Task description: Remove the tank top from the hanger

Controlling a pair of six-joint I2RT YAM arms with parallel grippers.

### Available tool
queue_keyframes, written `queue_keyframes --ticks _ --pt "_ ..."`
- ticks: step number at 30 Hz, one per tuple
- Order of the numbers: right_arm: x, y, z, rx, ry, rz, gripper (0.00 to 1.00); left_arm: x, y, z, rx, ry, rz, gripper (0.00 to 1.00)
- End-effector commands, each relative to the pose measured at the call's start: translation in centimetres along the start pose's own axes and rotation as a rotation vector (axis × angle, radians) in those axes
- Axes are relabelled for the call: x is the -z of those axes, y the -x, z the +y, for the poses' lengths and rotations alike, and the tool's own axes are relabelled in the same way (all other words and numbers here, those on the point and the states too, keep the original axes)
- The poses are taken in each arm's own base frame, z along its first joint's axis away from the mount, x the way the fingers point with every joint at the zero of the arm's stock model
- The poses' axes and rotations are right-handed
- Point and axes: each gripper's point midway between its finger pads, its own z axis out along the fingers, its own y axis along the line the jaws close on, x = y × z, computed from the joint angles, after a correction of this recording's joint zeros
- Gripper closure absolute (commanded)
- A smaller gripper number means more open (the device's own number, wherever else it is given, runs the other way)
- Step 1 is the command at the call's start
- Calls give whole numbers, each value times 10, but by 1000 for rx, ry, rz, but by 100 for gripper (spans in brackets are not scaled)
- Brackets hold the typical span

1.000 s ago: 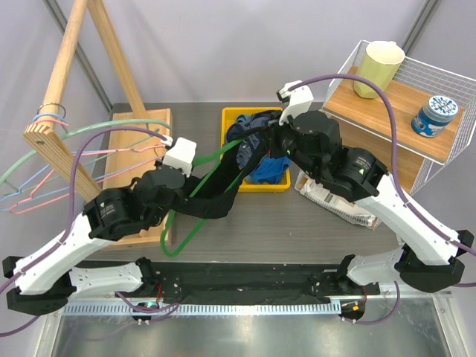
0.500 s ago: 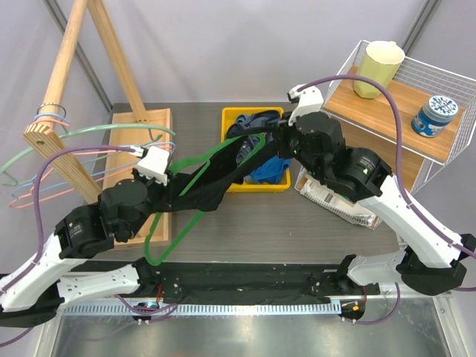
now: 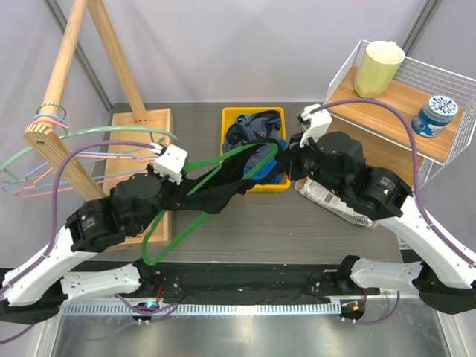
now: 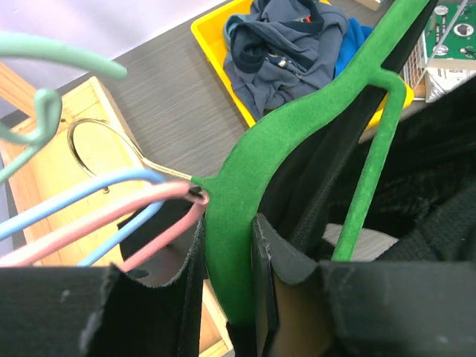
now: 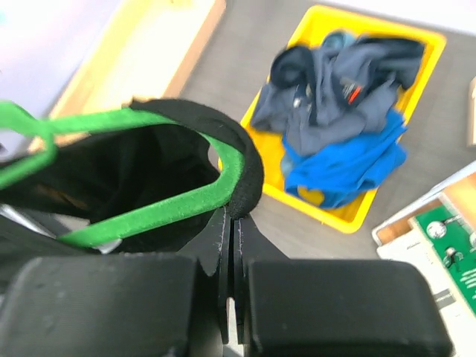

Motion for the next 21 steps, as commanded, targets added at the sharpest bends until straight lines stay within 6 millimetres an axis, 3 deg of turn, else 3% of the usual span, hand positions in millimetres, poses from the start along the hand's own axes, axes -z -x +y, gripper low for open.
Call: queue_keyframes --ticks 1,7,11,16,21 --pt "19 63 -20 -52 -127 -196 97 2 26 -5 23 -39 -79 100" --pt "18 75 -44 -132 -284 -261 97 4 23 -11 25 -85 -92 100" --pt "13 69 -50 -147 -316 -257 97 7 24 -10 26 -87 -107 100" --pt "11 48 -62 -134 -358 -218 97 13 30 -6 51 -95 -170 100" --pt "0 7 -58 -107 -314 -90 97 19 36 -2 66 -96 -211 100"
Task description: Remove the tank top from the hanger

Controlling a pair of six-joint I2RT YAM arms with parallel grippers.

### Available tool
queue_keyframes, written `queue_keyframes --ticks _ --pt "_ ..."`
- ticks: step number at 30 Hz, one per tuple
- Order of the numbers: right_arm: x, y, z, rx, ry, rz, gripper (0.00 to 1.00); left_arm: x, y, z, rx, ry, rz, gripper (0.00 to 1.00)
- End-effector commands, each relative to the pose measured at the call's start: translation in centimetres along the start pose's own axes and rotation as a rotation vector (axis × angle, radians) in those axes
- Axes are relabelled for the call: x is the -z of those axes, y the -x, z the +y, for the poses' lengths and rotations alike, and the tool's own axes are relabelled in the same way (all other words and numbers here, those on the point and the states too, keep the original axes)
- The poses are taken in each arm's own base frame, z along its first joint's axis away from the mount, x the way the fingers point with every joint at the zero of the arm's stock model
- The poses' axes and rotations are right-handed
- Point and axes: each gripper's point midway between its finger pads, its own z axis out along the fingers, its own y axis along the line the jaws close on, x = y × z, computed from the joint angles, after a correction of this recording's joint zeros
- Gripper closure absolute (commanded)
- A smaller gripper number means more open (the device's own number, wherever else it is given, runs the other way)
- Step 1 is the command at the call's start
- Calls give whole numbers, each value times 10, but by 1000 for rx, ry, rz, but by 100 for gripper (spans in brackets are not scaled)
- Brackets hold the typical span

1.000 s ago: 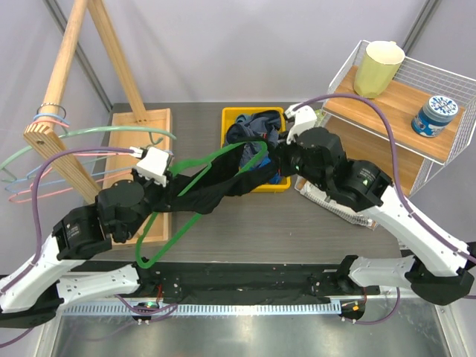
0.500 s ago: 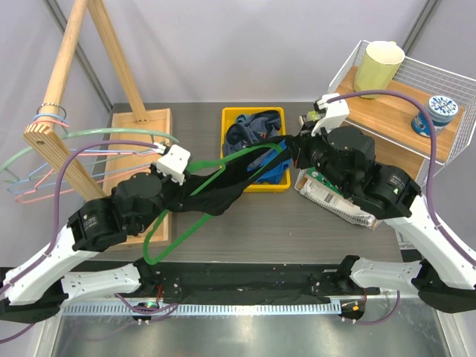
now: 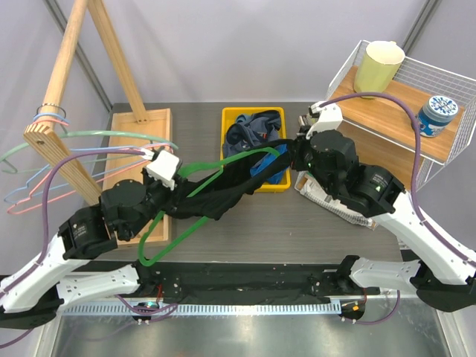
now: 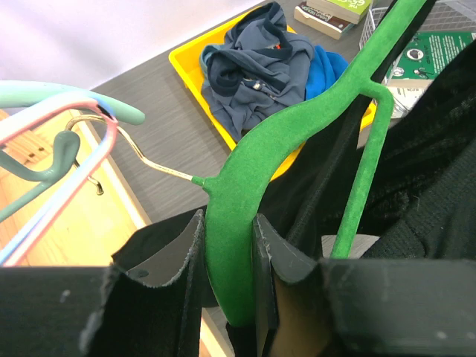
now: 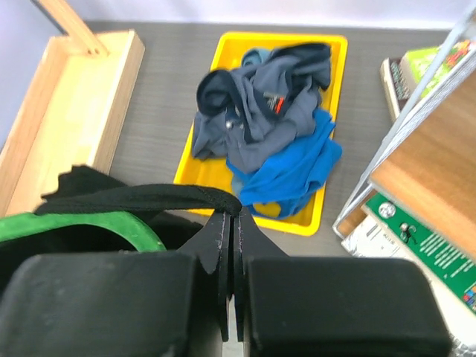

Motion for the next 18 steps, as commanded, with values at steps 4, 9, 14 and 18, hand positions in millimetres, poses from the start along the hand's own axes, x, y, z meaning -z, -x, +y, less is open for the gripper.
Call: queue_keyframes --ticks 4,9,14,18 --pt "1 -36 1 -5 75 94 97 9 31 -3 33 -54 -143 100" --pt "23 -7 47 -31 370 -6 97 -1 22 -16 -2 -94 -95 100" --pt "50 29 55 -39 473 -138 97 -13 4 -14 -91 -57 -14 100" --pt "46 34 35 -61 364 -164 95 -14 1 -20 -102 -91 -53 100"
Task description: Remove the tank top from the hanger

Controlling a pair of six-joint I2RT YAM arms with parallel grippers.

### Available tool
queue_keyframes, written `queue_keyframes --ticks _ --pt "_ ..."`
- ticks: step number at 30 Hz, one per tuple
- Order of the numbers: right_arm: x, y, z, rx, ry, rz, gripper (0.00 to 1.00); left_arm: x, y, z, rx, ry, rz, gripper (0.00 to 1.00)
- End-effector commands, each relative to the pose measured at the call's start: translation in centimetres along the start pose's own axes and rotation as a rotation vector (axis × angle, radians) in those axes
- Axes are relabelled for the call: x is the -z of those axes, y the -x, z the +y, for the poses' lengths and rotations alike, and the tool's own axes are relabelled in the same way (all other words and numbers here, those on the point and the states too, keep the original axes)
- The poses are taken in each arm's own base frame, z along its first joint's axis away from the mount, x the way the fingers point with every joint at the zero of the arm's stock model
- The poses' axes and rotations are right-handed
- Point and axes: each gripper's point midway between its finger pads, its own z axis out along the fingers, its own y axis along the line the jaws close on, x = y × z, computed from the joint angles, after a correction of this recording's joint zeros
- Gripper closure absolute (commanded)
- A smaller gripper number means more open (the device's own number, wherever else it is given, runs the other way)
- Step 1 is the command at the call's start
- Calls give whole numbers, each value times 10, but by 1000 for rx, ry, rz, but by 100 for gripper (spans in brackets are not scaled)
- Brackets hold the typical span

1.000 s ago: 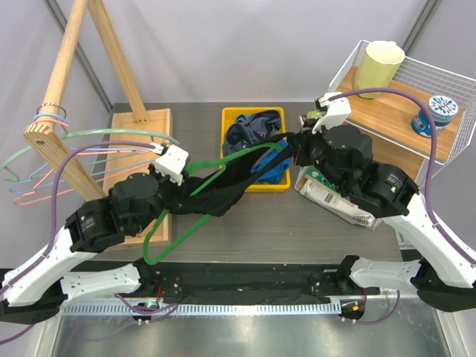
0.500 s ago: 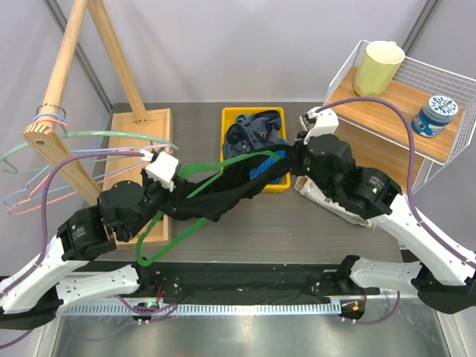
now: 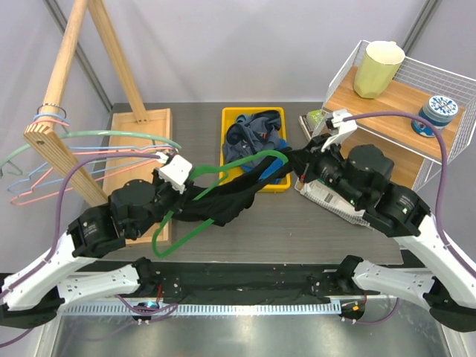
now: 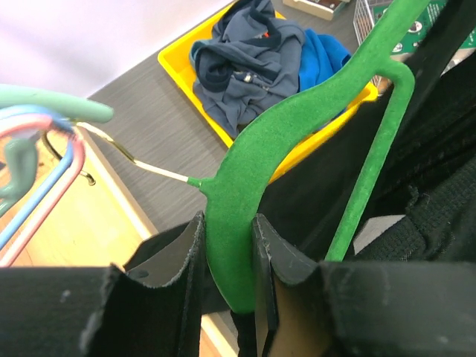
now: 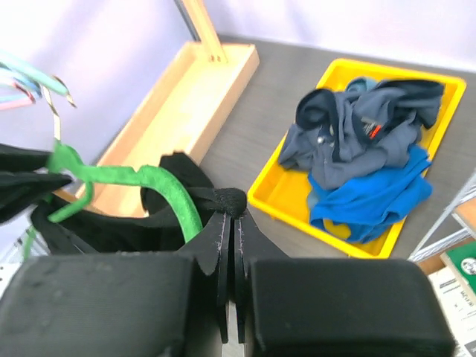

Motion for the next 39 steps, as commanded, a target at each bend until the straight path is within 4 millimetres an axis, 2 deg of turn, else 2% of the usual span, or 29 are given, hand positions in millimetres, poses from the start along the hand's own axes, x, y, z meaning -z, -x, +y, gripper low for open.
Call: queue_keyframes --ticks 1,4,7,8,13,14,17,20,23,25,29,35,37,38,39 --pt "3 29 0 -14 -16 -103 95 -2 16 -6 2 -36 -106 100" --pt "-2 12 2 -29 -6 -56 95 4 33 -1 71 -23 -179 100" --pt "-5 -12 -7 -31 -28 -9 94 10 50 2 107 -25 -224 100" --pt "-6 -27 -12 -31 -37 18 94 9 52 1 107 -25 -225 100" --pt "-5 -68 -23 -15 -51 104 87 7 66 0 77 -33 -232 100" --pt "-6 -81 -27 -9 -59 133 86 8 72 1 78 -37 -242 100" --pt "-3 -93 -30 -13 -55 156 84 8 78 1 75 -33 -246 100" --pt "6 -88 -25 -34 -23 135 84 5 76 7 75 7 -231 100" --pt "20 -77 -19 -71 16 92 77 3 76 10 74 31 -223 100" --pt "30 -71 -16 -106 40 72 77 2 77 15 74 63 -225 100" --pt "44 -75 -8 -156 93 80 77 -5 83 27 69 149 -230 100" --pt "56 -84 -33 -184 -26 81 76 -10 95 11 66 74 -296 100" --pt "57 -85 -35 -174 -33 89 71 -9 97 8 59 49 -306 100" --pt "57 -82 -33 -162 -29 92 62 -9 98 6 51 38 -304 100" --pt "57 -80 -34 -131 -34 100 60 -8 99 5 47 28 -305 100"
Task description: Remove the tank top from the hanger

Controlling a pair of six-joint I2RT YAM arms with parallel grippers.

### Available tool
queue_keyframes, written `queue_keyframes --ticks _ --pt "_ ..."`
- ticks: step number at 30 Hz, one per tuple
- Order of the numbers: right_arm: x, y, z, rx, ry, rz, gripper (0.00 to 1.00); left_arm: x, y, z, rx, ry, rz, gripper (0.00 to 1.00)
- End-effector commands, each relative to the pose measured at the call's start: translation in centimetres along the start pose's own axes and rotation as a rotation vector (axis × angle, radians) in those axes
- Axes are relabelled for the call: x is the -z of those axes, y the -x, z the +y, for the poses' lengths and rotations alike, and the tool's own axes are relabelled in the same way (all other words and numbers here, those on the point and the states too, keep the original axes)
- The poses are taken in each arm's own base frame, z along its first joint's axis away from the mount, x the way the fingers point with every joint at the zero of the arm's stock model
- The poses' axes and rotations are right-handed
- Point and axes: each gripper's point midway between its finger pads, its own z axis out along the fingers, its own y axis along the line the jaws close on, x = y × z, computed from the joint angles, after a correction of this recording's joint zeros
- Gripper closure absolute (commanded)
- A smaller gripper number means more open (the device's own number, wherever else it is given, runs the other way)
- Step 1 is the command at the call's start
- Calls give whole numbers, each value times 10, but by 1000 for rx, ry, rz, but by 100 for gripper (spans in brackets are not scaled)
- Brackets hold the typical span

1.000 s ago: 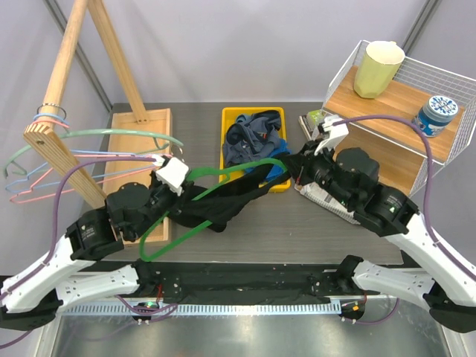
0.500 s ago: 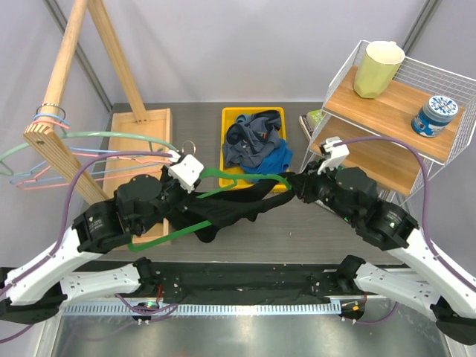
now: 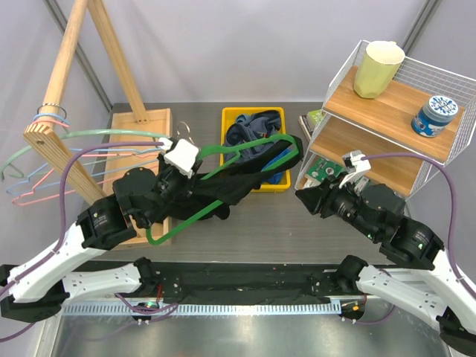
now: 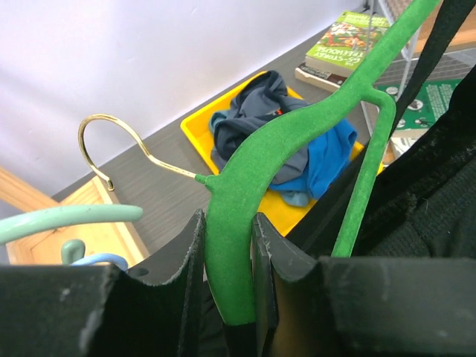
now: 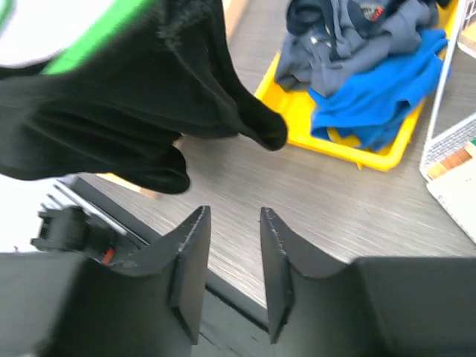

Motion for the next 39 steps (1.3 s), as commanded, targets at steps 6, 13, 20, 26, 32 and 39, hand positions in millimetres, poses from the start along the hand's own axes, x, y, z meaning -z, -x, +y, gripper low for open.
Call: queue_keyframes --ticks 6,13,20,26,32,39 --pt "18 68 34 213 54 -33 39 8 24 -11 0 -104 -71 100" --pt "-5 90 87 344 225 72 17 20 8 -36 -37 -278 -12 100" --pt "-30 23 141 285 593 343 4 46 21 -68 -53 -518 -81 100" --pt "-26 -12 161 174 792 449 6 54 24 -86 -63 -633 -101 100" --pt "-30 -23 165 80 816 471 26 45 28 -101 -49 -678 -103 100" --pt "-27 -21 169 22 856 418 76 21 50 -92 32 -553 -168 100"
